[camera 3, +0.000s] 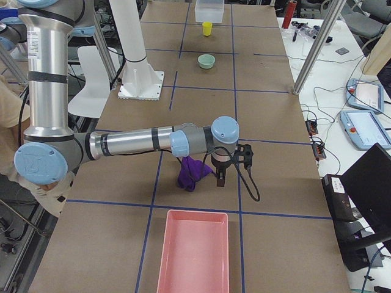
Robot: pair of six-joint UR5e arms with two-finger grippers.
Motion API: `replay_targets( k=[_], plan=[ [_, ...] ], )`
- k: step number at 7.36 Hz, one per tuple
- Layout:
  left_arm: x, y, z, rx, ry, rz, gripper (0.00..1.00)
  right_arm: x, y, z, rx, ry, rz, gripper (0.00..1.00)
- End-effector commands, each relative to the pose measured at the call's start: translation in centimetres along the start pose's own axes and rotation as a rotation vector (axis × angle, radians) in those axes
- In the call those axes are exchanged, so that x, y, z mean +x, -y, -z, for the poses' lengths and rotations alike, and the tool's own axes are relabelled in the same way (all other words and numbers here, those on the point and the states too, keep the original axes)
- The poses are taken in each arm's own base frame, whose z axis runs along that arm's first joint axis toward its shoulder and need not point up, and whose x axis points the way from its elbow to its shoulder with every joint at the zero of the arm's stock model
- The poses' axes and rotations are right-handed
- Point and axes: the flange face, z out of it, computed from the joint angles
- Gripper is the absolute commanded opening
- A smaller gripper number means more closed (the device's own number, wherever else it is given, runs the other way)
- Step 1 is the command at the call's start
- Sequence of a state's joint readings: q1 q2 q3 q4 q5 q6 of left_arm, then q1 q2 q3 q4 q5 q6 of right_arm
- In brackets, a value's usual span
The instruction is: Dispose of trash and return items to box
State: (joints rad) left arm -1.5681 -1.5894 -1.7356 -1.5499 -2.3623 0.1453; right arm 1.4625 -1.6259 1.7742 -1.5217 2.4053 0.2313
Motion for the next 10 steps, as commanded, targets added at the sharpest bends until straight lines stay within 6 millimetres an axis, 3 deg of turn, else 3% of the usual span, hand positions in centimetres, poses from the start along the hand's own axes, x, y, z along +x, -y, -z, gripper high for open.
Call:
replay_targets(
  k=[1, 6, 8, 10],
  plan=[
    [0.6, -0.5, 0.7, 0.033, 0.007, -0.043, 1.00, -0.1, -0.1, 0.1, 0.001, 0.000, -0.002, 1.00],
    [0.4, -1.3, 0.3, 0.031, 0.006, -0.043, 1.00, 0.0, -0.1, 0.0, -0.001, 0.000, -0.007, 1.00],
    [1.6, -0.5, 1.0, 0.037, 0.009, -0.066, 1.00, -0.1, -0.1, 0.1, 0.001, 0.000, -0.005, 1.00],
    [1.4, -1.3, 0.9, 0.034, 0.008, -0.060, 1.00, -0.1, -0.1, 0.1, 0.001, 0.002, -0.006, 1.00]
  ],
)
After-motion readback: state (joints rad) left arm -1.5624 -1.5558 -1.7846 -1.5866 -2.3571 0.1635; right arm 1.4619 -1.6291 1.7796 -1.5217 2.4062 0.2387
